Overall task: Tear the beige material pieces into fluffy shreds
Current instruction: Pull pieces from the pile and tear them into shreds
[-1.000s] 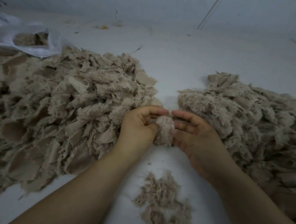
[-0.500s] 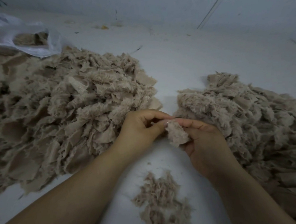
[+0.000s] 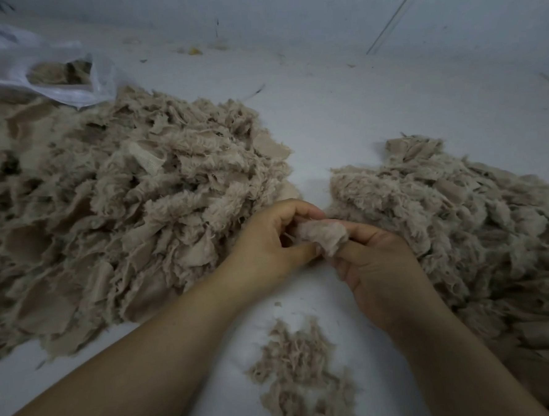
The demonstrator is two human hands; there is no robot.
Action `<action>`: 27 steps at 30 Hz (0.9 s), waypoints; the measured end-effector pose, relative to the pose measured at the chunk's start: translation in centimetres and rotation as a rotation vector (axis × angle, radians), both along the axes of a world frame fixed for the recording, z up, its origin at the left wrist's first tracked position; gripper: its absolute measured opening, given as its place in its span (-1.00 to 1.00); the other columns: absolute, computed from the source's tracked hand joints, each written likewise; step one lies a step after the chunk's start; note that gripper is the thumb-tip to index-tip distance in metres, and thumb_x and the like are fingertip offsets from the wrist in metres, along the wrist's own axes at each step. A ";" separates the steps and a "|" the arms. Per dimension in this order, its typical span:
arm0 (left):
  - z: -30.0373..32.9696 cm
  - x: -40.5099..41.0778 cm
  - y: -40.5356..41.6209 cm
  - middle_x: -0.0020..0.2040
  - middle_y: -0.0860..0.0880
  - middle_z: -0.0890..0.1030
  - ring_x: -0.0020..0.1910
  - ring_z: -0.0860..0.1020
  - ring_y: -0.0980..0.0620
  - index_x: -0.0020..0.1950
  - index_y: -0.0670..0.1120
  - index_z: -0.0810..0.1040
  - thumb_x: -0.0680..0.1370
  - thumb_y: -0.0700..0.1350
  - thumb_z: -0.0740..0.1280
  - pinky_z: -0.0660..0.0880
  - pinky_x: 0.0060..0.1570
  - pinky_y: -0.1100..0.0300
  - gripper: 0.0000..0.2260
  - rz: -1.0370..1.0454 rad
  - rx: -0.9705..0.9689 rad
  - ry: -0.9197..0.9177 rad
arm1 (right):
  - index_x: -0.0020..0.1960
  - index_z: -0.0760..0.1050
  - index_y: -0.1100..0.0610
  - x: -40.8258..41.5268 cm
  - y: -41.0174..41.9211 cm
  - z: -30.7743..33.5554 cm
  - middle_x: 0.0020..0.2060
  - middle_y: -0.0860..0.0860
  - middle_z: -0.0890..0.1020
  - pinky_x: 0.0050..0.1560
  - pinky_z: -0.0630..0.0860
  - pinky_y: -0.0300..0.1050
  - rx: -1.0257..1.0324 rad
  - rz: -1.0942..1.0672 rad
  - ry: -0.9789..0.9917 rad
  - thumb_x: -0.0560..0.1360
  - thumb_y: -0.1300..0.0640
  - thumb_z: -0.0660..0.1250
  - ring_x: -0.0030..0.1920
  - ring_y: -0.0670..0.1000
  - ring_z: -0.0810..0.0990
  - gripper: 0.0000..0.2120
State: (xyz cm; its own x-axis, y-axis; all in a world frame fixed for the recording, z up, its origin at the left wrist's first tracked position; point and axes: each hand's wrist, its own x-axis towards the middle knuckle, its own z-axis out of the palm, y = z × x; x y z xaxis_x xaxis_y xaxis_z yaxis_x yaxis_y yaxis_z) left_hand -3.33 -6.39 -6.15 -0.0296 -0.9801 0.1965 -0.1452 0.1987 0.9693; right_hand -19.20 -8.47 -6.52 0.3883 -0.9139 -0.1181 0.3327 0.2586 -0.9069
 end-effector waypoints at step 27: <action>-0.2 1.3 -1.0 -0.58 -0.08 0.40 -0.61 0.33 0.07 -0.18 -0.20 0.46 0.42 -0.31 0.42 0.27 -0.39 0.24 -0.86 -0.067 0.146 0.566 | -0.21 0.50 0.18 0.4 -0.2 0.4 -0.44 0.07 0.51 -0.51 0.43 -0.22 0.180 -0.212 -0.057 0.65 0.22 0.23 -0.49 -0.05 0.46 -0.75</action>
